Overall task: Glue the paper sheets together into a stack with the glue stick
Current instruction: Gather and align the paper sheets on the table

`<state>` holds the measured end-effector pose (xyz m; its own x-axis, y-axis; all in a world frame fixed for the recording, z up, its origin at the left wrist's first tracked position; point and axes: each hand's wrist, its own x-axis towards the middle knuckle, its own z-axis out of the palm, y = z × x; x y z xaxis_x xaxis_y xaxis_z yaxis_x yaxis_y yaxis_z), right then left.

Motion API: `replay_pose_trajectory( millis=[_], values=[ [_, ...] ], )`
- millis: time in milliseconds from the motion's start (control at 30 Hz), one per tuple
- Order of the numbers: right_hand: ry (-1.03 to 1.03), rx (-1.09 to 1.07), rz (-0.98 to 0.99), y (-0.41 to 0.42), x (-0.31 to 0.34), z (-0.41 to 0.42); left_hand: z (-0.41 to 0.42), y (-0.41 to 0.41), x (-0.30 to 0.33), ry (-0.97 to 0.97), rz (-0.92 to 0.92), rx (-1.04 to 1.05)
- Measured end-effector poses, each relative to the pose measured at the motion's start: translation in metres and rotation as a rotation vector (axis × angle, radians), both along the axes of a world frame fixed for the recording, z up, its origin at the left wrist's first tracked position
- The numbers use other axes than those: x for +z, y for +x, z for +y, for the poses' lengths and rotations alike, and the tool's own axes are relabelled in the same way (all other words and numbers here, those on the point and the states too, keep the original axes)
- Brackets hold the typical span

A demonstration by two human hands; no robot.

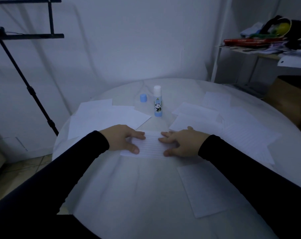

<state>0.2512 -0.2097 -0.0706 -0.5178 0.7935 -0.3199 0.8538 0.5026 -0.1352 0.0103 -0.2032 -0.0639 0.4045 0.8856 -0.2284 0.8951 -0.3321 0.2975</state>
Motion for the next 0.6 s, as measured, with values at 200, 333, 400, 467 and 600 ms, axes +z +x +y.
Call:
replay_pose_trajectory(
  millis=[200, 333, 400, 467, 600],
  values=[
    [0.001, -0.015, 0.111, 0.008, -0.008, 0.005, 0.0, -0.013, -0.001, -0.044, -0.08, 0.031],
    [0.1, -0.089, 0.334, 0.013, -0.002, 0.003, -0.005, 0.003, 0.005, 0.099, -0.05, 0.061],
    [0.12, -0.112, 0.44, 0.019, 0.006, 0.0, -0.01, 0.017, 0.006, 0.223, -0.082, 0.098],
    [0.079, -0.109, 0.383, 0.028, 0.014, -0.004, -0.015, 0.032, 0.003, 0.314, -0.133, 0.119],
    [-0.03, -0.159, 0.094, 0.05, 0.017, -0.007, -0.02, 0.053, -0.006, 0.275, -0.084, 0.147]
  ],
)
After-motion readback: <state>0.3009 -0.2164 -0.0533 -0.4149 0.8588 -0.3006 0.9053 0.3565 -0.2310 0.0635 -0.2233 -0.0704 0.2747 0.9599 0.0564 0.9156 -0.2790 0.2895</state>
